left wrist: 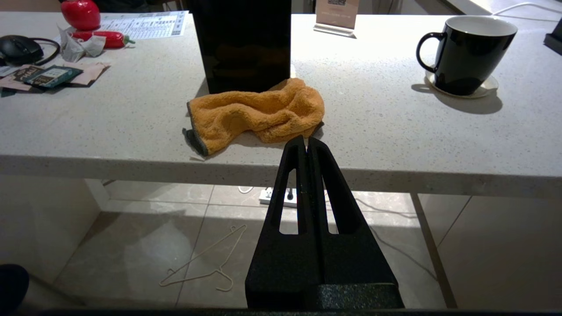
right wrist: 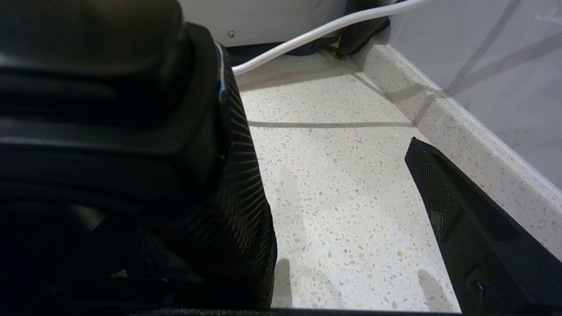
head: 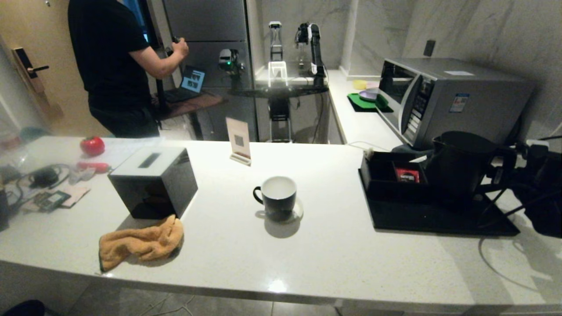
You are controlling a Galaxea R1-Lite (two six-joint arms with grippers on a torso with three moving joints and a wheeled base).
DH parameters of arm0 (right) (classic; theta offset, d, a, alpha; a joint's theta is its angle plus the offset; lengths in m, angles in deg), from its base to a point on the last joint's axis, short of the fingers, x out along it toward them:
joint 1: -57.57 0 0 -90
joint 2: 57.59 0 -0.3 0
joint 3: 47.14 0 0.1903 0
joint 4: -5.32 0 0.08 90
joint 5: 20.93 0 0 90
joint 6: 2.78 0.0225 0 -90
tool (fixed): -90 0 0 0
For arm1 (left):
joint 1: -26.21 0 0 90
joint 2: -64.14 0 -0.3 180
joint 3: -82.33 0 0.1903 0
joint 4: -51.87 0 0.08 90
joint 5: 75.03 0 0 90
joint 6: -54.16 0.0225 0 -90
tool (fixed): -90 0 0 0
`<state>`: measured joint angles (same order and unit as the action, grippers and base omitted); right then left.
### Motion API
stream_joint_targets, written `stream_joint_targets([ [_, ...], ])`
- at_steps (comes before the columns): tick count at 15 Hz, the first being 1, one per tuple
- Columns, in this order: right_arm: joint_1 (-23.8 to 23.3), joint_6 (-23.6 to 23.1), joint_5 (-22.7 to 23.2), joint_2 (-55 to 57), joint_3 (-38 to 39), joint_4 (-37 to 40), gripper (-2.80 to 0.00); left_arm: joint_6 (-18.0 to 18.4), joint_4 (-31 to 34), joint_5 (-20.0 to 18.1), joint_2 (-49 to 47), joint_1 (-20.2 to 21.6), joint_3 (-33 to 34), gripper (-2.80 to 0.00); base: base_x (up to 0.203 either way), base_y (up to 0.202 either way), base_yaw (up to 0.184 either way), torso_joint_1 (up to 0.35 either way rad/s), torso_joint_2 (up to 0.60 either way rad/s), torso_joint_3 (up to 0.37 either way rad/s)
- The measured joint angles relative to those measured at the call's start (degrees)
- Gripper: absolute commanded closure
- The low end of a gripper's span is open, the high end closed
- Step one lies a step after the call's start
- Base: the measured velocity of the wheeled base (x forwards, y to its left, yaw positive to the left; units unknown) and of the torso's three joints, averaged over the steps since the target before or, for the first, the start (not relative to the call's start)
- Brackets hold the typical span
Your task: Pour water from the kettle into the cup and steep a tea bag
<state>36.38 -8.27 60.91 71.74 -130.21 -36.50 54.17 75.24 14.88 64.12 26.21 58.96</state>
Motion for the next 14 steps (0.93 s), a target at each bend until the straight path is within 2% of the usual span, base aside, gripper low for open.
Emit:
stream_joint_targets([
  [14, -0.14, -0.08, -0.11, -3.02, 0.35, -1.52, -2.80, 0.00, 0.00, 0.01, 0.00, 0.00, -0.01, 0.00, 0.000, 0.000, 0.000, 0.000, 0.00, 0.000],
])
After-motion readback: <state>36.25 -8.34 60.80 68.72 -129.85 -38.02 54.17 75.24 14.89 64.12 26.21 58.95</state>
